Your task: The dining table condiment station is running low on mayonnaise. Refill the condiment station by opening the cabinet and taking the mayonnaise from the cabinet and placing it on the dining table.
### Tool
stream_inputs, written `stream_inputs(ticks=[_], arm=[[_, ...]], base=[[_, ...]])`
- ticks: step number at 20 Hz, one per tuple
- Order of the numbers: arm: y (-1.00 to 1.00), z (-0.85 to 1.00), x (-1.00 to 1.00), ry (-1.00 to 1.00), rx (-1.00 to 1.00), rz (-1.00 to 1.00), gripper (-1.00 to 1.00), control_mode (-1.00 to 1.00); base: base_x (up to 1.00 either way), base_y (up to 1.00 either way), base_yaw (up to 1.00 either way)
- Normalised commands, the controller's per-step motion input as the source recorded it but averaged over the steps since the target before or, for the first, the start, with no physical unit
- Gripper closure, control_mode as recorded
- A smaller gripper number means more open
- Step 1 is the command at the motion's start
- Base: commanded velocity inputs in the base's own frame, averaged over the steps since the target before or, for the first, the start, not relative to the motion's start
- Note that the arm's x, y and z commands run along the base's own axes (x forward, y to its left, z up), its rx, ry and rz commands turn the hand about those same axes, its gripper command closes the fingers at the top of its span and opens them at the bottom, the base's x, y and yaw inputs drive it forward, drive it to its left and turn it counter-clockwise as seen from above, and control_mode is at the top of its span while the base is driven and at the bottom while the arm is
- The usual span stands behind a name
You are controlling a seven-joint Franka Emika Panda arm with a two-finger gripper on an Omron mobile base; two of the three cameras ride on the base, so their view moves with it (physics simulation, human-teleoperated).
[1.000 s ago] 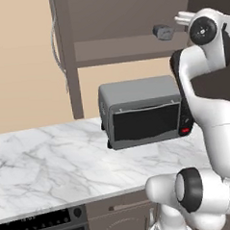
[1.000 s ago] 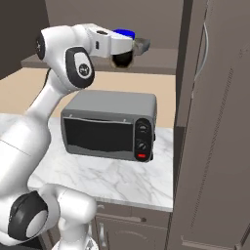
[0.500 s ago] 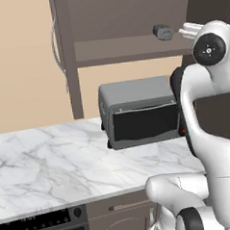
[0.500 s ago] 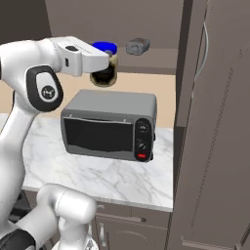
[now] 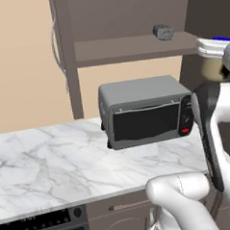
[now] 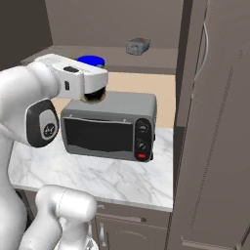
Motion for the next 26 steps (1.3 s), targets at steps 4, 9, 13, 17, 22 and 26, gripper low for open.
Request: stream_inputs(ticks=[4, 9, 13, 17, 22, 26], arm=[[0.42, 0.11, -0.73, 0.13, 0.0, 0.38, 1.0, -1.0], [0.72, 0.0, -0.39, 0.17, 0.0, 0.39, 1.0, -1.0], [0.66, -0.01, -0.07, 0.12, 0.0, 0.41, 1.0, -1.0], [0.45, -0.18, 0.0, 0.02, 0.0, 0.38, 1.0, -1.0], [0.05, -0.05, 0.0, 0.0, -0.01, 0.07, 1.0, 1.0], [0.0, 0.0, 0.0, 0.0, 0.0, 0.0, 1.0, 1.0]], base=[[0.0, 0.0, 0.0], [0.0, 0.0, 0.0], [0.0, 0.0, 0.0], [0.0, 0.0, 0.0], [-0.06, 0.02, 0.0], [-0.6, 0.09, -0.05]])
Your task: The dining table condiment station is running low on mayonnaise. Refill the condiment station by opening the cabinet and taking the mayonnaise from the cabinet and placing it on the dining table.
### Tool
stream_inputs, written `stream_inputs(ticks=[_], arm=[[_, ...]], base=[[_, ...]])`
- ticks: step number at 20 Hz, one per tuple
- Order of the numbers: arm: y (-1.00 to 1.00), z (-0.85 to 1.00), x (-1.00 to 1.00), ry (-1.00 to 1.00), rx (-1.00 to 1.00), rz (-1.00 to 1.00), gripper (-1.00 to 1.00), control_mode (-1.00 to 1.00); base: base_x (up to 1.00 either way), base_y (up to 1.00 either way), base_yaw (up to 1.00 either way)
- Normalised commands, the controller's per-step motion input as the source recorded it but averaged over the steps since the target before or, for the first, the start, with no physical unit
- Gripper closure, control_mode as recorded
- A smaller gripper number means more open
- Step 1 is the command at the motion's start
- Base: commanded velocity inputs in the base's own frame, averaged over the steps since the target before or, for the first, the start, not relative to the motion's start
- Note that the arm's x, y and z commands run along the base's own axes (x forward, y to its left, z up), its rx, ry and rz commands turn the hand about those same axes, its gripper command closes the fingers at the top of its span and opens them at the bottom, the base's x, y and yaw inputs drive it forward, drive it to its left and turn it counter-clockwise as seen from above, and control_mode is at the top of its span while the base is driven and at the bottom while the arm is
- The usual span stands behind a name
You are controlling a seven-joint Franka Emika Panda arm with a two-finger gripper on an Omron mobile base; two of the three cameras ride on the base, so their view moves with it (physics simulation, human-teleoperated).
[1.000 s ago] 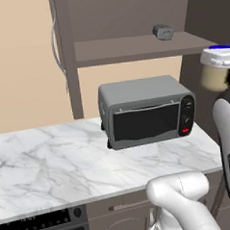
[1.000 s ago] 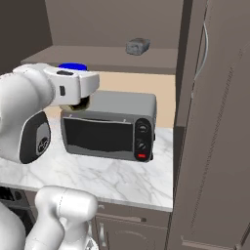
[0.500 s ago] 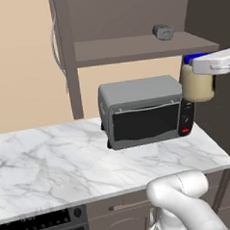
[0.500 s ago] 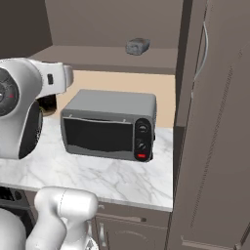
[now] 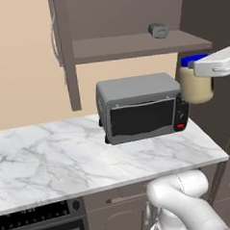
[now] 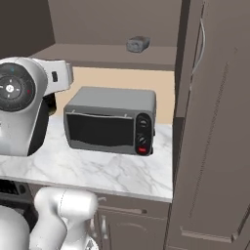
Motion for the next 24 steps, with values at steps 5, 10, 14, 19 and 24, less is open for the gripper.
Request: stream_inputs(ticks=[5, 10, 14, 19, 24], arm=[[0.0, 0.0, 0.0, 0.0, 0.0, 0.0, 1.0, 1.0], [0.0, 0.0, 0.0, 0.0, 0.0, 0.0, 1.0, 1.0], [0.0, 0.0, 0.0, 0.0, 0.0, 0.0, 1.0, 1.0], [0.0, 0.0, 0.0, 0.0, 0.0, 0.0, 1.0, 1.0], [0.0, 0.0, 0.0, 0.0, 0.0, 0.0, 1.0, 1.0]], base=[[-0.84, 0.24, -0.2], [-0.7, 0.04, -0.43], [-0.33, 0.01, -0.7], [-0.29, 0.0, -0.77], [-0.43, 0.0, -0.8]])
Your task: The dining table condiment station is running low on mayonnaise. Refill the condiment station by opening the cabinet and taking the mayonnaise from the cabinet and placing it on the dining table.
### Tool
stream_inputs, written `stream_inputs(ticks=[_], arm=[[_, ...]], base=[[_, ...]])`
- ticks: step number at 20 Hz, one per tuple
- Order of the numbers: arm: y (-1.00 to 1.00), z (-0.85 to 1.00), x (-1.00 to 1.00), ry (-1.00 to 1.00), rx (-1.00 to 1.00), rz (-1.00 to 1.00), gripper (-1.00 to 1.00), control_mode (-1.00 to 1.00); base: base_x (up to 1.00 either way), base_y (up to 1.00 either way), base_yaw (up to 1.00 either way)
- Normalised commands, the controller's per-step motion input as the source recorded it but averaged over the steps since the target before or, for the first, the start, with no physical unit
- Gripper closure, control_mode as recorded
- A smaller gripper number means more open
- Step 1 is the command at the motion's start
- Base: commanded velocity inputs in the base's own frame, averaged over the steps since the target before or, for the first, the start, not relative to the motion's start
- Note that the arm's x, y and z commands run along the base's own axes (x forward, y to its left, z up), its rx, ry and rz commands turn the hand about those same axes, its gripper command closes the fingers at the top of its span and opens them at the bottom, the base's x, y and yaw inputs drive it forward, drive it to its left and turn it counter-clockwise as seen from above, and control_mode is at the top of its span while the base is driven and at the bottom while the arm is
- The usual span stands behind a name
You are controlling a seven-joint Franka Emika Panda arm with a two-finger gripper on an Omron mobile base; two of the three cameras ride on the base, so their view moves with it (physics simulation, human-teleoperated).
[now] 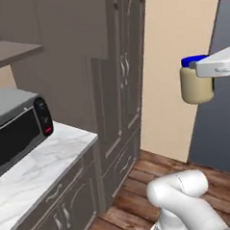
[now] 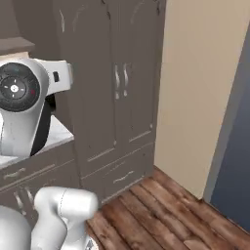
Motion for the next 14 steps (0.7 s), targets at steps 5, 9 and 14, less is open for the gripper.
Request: stream_inputs(ticks=[5, 9, 14], arm=[[0.0, 0.0, 0.0, 0.0, 0.0, 0.0, 1.0, 1.0], [0.0, 0.0, 0.0, 0.0, 0.0, 0.0, 1.0, 1.0], [0.0, 0.0, 0.0, 0.0, 0.0, 0.0, 1.0, 1.0]], base=[[-0.71, -0.01, -0.76], [-0.63, -0.01, -0.76], [-0.49, 0.0, -0.8]])
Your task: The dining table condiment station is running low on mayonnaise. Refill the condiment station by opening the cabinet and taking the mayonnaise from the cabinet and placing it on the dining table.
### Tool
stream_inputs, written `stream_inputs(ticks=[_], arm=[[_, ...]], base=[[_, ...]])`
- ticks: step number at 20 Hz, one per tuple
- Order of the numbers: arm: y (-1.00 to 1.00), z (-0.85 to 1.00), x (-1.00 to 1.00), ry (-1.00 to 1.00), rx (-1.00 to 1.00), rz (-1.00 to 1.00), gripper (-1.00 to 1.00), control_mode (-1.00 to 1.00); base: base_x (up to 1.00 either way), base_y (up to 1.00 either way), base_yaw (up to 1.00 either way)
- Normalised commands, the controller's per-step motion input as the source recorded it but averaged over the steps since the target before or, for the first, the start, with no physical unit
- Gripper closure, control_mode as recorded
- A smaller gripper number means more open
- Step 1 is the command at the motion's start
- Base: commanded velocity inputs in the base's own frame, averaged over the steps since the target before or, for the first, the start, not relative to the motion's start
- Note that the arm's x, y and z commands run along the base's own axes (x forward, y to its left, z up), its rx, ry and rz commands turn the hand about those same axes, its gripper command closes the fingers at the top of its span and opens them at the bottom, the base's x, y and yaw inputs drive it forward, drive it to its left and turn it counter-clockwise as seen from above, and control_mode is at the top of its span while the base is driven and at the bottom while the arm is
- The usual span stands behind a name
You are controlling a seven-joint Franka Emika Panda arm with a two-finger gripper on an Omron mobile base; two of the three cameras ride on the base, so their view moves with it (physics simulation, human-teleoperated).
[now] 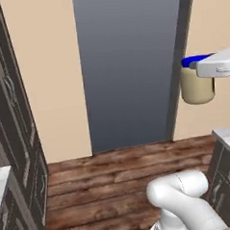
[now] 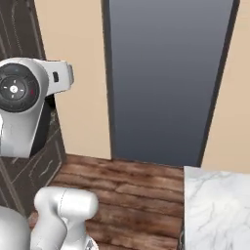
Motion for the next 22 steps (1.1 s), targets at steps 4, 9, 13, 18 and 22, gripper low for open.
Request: stream_inputs(ticks=[4, 9, 13, 18, 22], arm=[[0.0, 0.0, 0.0, 0.0, 0.0, 0.0, 1.0, 1.0], [0.0, 0.0, 0.0, 0.0, 0.0, 0.0, 1.0, 1.0], [0.0, 0.0, 0.0, 0.0, 0.0, 0.0, 1.0, 1.0], [0.0, 0.0, 0.0, 0.0, 0.0, 0.0, 1.0, 1.0], [0.0, 0.0, 0.0, 0.0, 0.0, 0.0, 1.0, 1.0]], base=[[-0.29, 0.07, -0.85], [-0.08, 0.23, -0.91], [-0.03, 0.21, -0.84], [0.0, 0.0, -0.69], [-0.07, 0.0, -0.67]])
